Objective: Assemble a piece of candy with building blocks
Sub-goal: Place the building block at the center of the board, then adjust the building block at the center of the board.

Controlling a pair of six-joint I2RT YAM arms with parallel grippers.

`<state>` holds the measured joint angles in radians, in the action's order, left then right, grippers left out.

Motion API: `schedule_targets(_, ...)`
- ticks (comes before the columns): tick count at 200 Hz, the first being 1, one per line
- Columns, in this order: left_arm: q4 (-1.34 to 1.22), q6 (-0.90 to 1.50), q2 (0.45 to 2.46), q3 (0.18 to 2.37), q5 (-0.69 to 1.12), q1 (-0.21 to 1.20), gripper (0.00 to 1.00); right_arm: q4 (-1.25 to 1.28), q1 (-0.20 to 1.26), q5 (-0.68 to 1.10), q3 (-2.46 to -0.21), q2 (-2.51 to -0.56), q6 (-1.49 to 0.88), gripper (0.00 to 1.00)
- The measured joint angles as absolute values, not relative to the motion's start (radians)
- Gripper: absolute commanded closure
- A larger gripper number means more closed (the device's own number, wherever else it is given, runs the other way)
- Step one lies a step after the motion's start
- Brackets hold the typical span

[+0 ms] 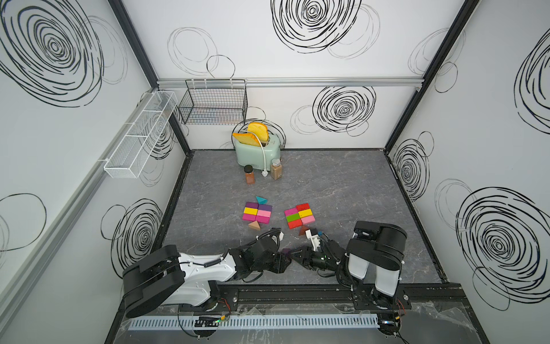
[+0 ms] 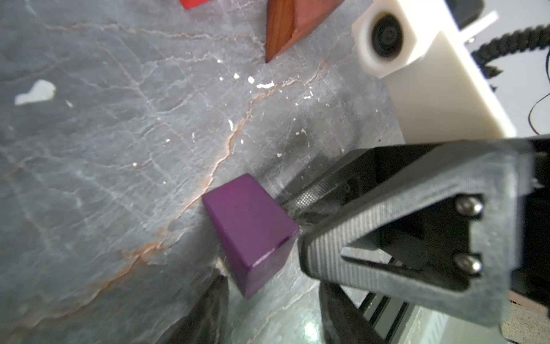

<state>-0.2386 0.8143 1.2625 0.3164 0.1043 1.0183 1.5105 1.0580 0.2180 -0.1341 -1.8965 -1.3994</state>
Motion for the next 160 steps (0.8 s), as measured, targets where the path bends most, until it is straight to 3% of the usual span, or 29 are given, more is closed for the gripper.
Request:
schedule_targets(30, -0.214, 0.803, 1.274, 0.345, 0.079, 1.029, 0.38, 1.415, 1.048, 0.201, -0.064, -1.743, -1.38, 0.47)
schedule_targets(58, -0.174, 0.801, 1.324, 0.401, 0.037, 1.045, 0.39, 1.115, 1.021, 0.165, -0.059, -1.403, -1.308, 0.42)
schedule_targets(98, -0.112, 0.809, 1.42, 0.501, -0.032, 1.072, 0.44, 0.716, 0.92, 0.11, -0.105, -0.995, -1.184, 0.41)
schedule_targets(160, -0.07, 0.838, 1.473, 0.556, -0.079, 1.08, 0.5, 0.411, 0.85, 0.139, -0.073, -0.878, -1.051, 0.41)
